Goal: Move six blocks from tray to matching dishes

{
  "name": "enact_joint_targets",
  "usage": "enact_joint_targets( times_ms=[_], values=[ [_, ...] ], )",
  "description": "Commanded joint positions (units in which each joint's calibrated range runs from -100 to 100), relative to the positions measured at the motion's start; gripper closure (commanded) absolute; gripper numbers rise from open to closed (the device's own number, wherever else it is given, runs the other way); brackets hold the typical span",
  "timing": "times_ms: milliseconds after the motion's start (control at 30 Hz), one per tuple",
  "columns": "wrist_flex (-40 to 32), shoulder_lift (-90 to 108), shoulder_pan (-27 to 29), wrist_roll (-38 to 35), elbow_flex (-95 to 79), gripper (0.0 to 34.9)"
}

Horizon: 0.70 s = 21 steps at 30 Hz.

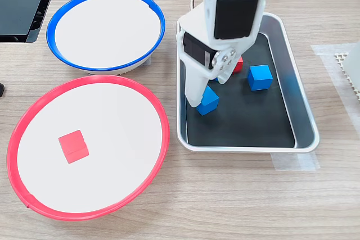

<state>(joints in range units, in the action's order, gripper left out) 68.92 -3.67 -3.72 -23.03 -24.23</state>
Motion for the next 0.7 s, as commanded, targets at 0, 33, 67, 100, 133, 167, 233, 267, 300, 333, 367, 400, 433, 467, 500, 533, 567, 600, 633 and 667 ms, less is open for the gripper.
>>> enact_joint_targets(
  times_ms=[0,33,67,100,133,167,233,267,300,333,367,400,433,467,500,533,567,600,633,667],
  values=[
    [-1.78,-1.84,-0.57,-0.15,0.88,28.3],
    [-1.78,-2.77,-0.66,-0.1,1.7,34.6],
    [-1.11,-3.54,-0.75,-0.1,2.61,34.6],
    [0.54,-4.05,-0.75,-0.24,4.06,34.7],
    [2.6,-4.31,-0.66,-0.34,5.79,34.7],
    [6.31,-4.31,-0.47,-0.49,8.8,34.8],
    [17.79,-3.54,0.38,-0.83,19.18,34.8],
    [23.07,-3.29,1.03,0.0,26.91,34.8],
    [24.39,-3.29,1.51,0.88,30.46,34.8],
    [25.71,-3.88,2.73,2.74,36.29,34.8],
    [25.38,-7.29,5.74,6.59,48.4,34.8],
    [25.05,-8.15,6.4,7.18,50.13,34.8],
    [24.39,-10.28,7.81,8.5,53.68,34.8],
    [22.99,-12.75,9.22,9.77,56.68,34.8],
    [19.77,-17.27,11.48,11.33,59.87,34.8],
    [18.2,-18.72,12.14,11.87,60.41,34.8],
    [13.58,-22.9,13.93,13.09,62.05,34.8],
    [11.6,-24.27,14.4,13.43,62.24,34.8],
    [7.14,-26.48,15.25,13.92,62.05,34.8],
    [4.33,-27.93,15.72,14.11,62.05,34.7]
  ],
)
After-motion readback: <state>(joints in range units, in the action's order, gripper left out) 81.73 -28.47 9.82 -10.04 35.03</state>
